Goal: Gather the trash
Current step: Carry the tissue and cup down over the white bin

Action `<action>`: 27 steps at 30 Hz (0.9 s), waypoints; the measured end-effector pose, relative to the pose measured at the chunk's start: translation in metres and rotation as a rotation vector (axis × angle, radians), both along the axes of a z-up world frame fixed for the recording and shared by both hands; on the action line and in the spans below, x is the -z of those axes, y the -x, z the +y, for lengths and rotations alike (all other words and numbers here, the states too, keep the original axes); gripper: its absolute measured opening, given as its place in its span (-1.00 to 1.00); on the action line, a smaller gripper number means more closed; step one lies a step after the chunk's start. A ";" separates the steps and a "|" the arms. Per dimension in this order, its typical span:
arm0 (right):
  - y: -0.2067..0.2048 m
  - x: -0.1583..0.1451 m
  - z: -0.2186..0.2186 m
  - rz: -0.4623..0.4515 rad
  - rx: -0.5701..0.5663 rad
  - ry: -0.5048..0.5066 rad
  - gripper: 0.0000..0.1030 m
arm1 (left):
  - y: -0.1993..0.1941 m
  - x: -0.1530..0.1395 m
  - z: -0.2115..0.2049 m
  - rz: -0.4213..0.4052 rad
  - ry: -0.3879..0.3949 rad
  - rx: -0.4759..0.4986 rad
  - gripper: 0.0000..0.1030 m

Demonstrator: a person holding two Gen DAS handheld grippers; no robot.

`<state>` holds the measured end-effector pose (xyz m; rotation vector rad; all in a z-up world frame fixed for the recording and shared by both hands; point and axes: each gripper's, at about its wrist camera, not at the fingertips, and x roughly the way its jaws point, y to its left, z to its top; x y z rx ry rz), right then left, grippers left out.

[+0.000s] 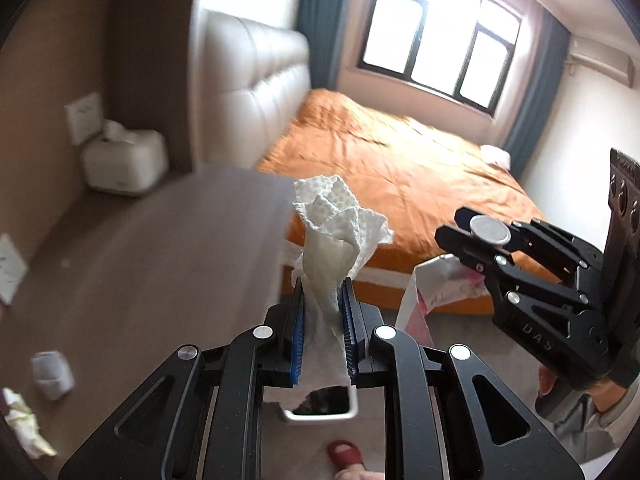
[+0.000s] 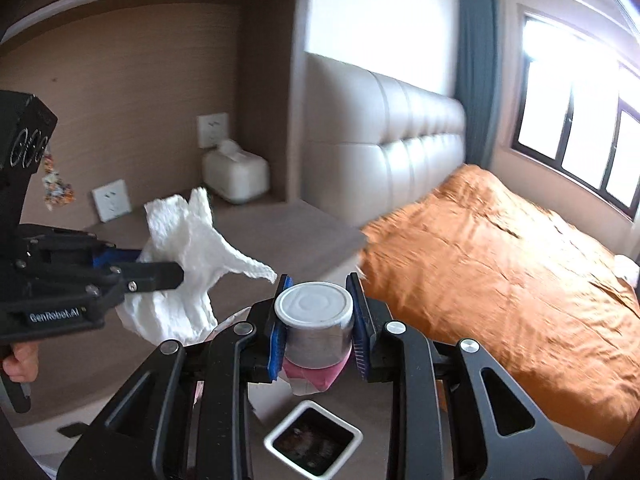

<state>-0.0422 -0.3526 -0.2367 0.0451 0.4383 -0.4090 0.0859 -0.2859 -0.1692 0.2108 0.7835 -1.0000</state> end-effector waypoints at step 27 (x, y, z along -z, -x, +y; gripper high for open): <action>-0.047 0.219 -0.100 0.273 -0.051 -0.174 -0.43 | -0.002 0.291 -0.127 0.301 -0.271 0.145 -0.68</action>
